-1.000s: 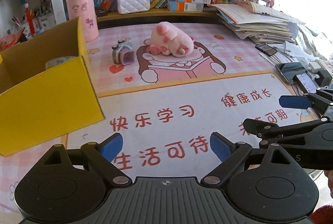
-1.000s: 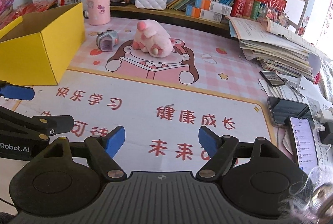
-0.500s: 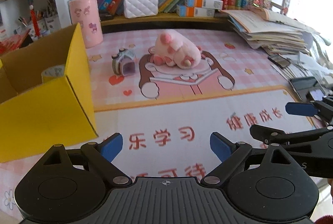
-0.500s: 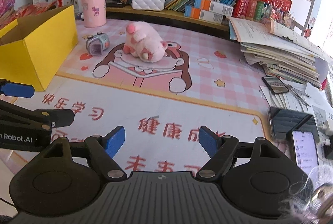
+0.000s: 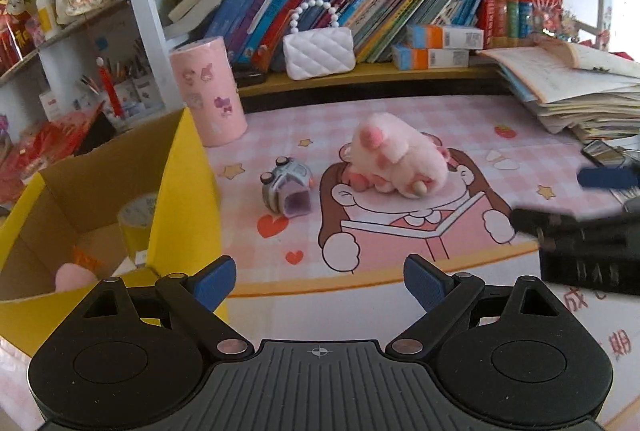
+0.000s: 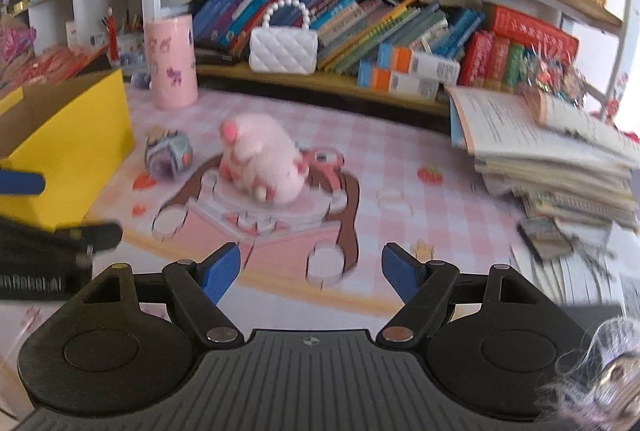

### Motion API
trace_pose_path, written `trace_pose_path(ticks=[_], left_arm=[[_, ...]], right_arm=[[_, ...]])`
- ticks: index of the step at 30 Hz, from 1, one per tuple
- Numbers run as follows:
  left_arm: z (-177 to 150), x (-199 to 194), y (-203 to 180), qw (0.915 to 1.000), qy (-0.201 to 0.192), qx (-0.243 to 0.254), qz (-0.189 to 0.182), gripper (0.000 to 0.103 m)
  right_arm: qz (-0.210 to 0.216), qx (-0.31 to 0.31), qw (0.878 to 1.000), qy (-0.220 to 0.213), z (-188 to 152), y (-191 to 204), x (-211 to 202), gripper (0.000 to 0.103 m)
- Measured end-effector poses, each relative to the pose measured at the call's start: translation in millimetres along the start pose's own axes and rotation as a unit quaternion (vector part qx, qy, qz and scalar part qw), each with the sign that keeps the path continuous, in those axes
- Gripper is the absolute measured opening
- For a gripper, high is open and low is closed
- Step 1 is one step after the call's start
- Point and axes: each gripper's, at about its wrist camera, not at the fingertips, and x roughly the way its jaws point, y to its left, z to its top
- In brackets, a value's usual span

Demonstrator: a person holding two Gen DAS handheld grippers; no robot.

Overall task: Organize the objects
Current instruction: 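Grasp the pink plush pig with the right tool, then close the left tool on the grey toy car while the right tool holds the pig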

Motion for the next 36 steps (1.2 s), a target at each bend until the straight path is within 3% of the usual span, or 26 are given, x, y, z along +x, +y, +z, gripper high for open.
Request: trace_pose_path(ticks=[7,19,24,28,30,33,36], left_arm=[[9.6,17.7,-7.5,0.9996,0.010,0.004,0.028,0.093],[28.7,51.5,-14.5,0.9984,0.025,-0.002,0.052,0.093],[30.3,60.6,-15.4,0.9977,0.031,-0.006,0.060,0.093],[31.5,68.5,-13.7,0.9970,0.039,-0.014,0.065,0.093],[32.6,73.1,-12.9,0.9966,0.042,-0.021,0.067,0.093],[36.6,81.9,-10.5,0.9958,0.046,-0.034,0.072,0.093],[41.4,91.3,-6.6,0.9940,0.048,-0.054,0.082,0.093]], right_arm=[[0.027,-0.021,0.999,-0.030,36.6,-8.0,39.5,0.076],[0.128,-0.095,0.987,-0.009,73.8,12.8,118.0,0.077],[0.138,-0.127,0.982,0.021,77.0,28.4,152.1,0.078],[0.121,-0.139,0.982,0.027,75.2,30.9,171.9,0.082],[0.122,-0.132,0.983,0.029,75.2,25.5,176.9,0.077],[0.135,-0.116,0.984,0.028,75.3,12.4,178.6,0.061],[0.144,-0.066,0.987,0.024,76.8,-5.0,171.0,0.055]])
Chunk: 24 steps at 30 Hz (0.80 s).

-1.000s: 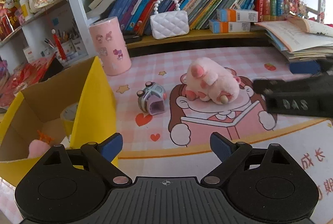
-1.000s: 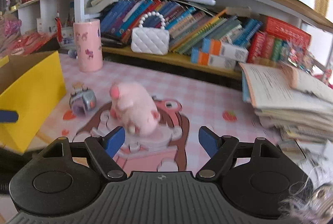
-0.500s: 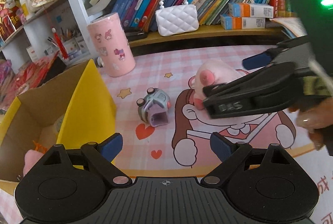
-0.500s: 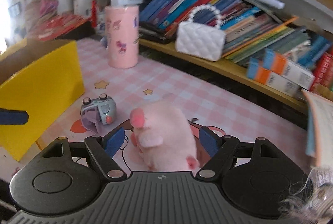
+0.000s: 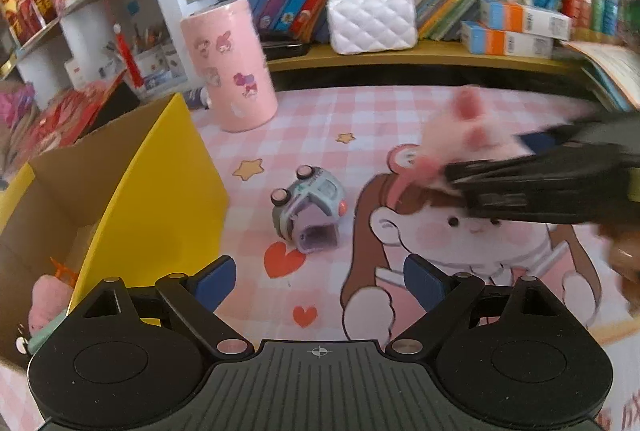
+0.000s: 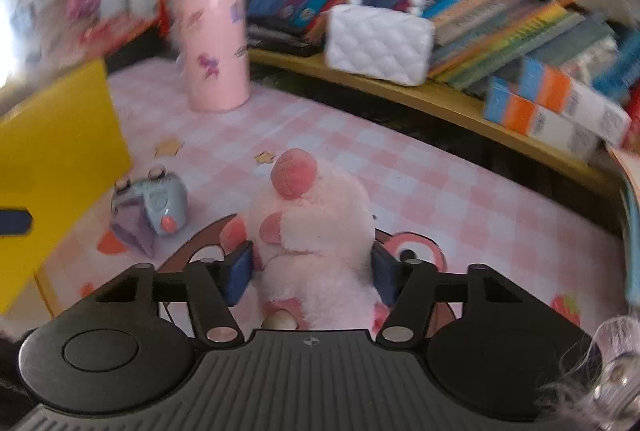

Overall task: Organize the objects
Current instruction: 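Close the left tool on the grey toy car while the right tool holds the pig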

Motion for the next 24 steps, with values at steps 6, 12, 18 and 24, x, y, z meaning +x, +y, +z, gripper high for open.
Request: trace_pose_path(ticks=[6,12,18,24], left_arm=[[8.7,23.9,1.1,0.9995,0.008,-0.020,0.025,0.092],[18.0,49.3,1.2,0.9985,-0.001,-0.039,0.039,0.091],[27.7,69.6,-2.4,0.9980,-0.004,-0.045,0.045,0.090],[27.2,83.0,0.5,0.9974,0.011,-0.055,0.044,0.059]], right_arm=[[-0.013,0.088,0.995,-0.048,-16.9,-25.7,-49.8,0.055],[-0.003,0.129,0.990,-0.050,-43.0,-25.3,-94.9,0.055],[0.023,0.133,0.991,-0.024,-75.8,0.1,-122.9,0.055],[0.015,0.138,0.990,0.000,-93.0,10.3,-139.8,0.055]])
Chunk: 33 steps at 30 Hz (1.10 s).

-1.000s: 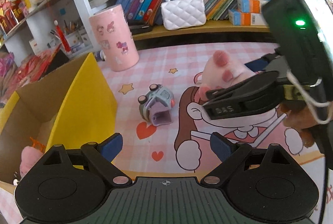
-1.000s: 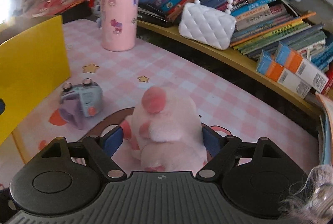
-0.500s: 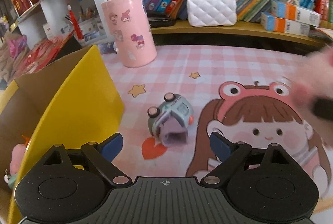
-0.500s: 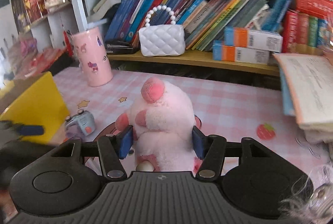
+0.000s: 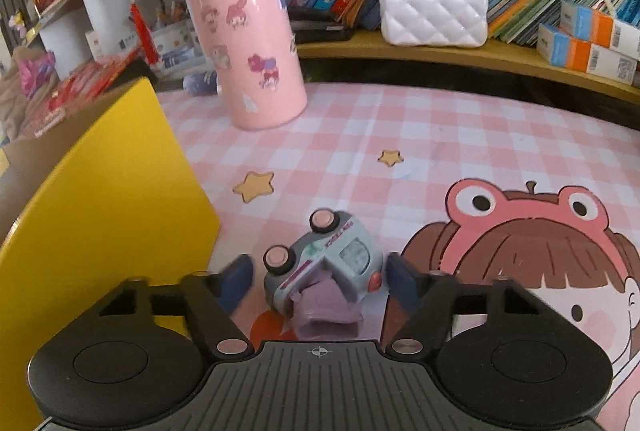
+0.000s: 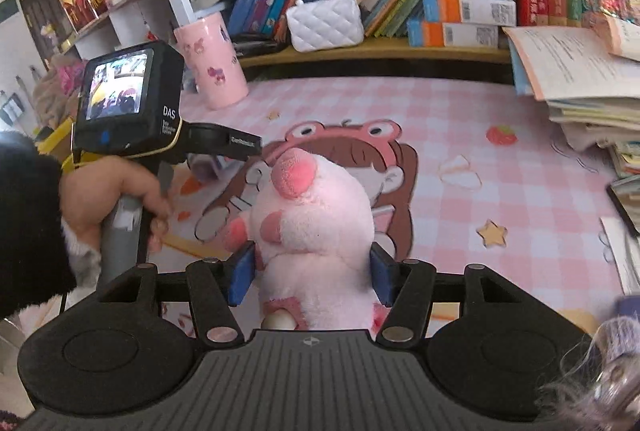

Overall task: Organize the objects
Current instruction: 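Close the left tool on the grey toy car while the right tool holds the pig, then carry the toy car in the left tool while the right tool carries the pig to the yellow box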

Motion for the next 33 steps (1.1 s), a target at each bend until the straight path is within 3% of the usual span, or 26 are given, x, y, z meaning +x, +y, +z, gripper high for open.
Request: trace_pose_path(ticks=[4,11,17,25,33], left_arm=[[0.0,-8.4,1.3,0.9998,-0.005,0.002,-0.019,0.057],[-9.9,-68.8,3.1,0.9935,-0.047,0.009,-0.103,0.057],[-30.6,-111.4,16.2,0.9865,-0.049,0.007,-0.156,0.057],[-66.5,-151.0,62.0,0.9818,-0.038,-0.002,-0.186,0.057],[-104.1,-166.9,113.0,0.9828,-0.010,-0.028,-0.182,0.057]], right_arm=[[-0.019,0.005,1.000,0.001,-2.1,-3.4,-5.2,0.055],[-0.037,0.028,0.999,0.005,-7.3,-0.7,-7.3,0.055],[-0.050,0.026,0.998,0.011,-12.5,14.1,-9.0,0.056],[-0.048,0.002,0.999,0.013,-20.5,42.6,-16.4,0.056],[-0.034,-0.026,0.999,0.017,-30.5,86.6,-23.3,0.056]])
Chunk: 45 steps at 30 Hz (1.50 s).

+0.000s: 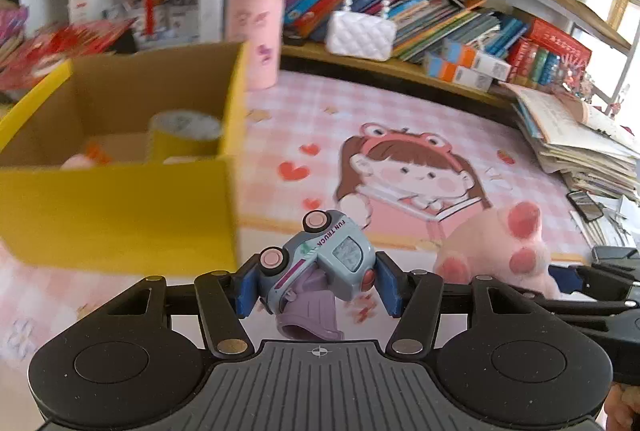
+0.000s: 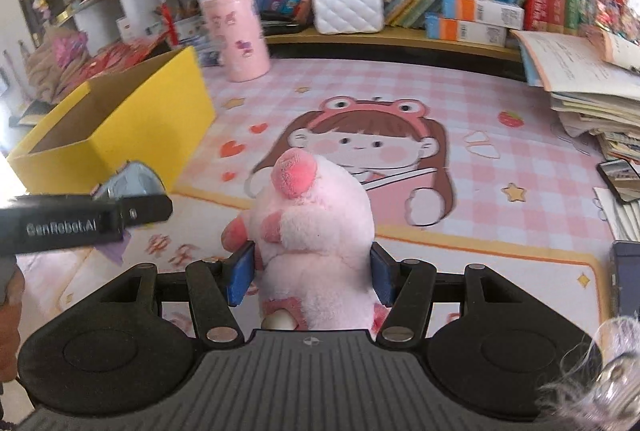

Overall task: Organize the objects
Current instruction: 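Carry the toy car in the left tool while the right tool carries the pig to the yellow box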

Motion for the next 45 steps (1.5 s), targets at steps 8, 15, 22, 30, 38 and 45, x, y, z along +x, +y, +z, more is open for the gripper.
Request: trace_pose_path(ticks=[8,15,22,30,38,45], left_arm=[[-14.8,-31.0,46.6,0.9995,-0.004,-0.030,0.010,0.057],[-22.4,-57.9,89.9,0.9981,-0.014,-0.054,0.024,0.057],[-28.9,-76.0,122.7,0.9963,-0.023,-0.075,0.036,0.057],[-32.4,-90.8,145.6,0.9953,-0.037,-0.079,0.041,0.057],[-31.8,-100.1,164.6,0.9941,-0.049,-0.084,0.049,0.057],[-24.2,-106.9,176.8,0.9926,-0.071,-0.079,0.060,0.057]], right_arm=[[0.026,-0.040,0.999,0.003,-8.5,61.4,-7.3,0.056],[0.053,-0.076,0.996,0.002,-14.0,112.8,-11.0,0.056],[0.072,-0.104,0.992,-0.001,-19.7,154.0,-12.9,0.056],[0.076,-0.117,0.990,-0.009,-21.8,182.4,-14.2,0.056],[0.084,-0.128,0.988,-0.017,-19.7,203.1,-11.7,0.056],[0.087,-0.135,0.987,-0.029,-13.8,215.5,-7.5,0.056]])
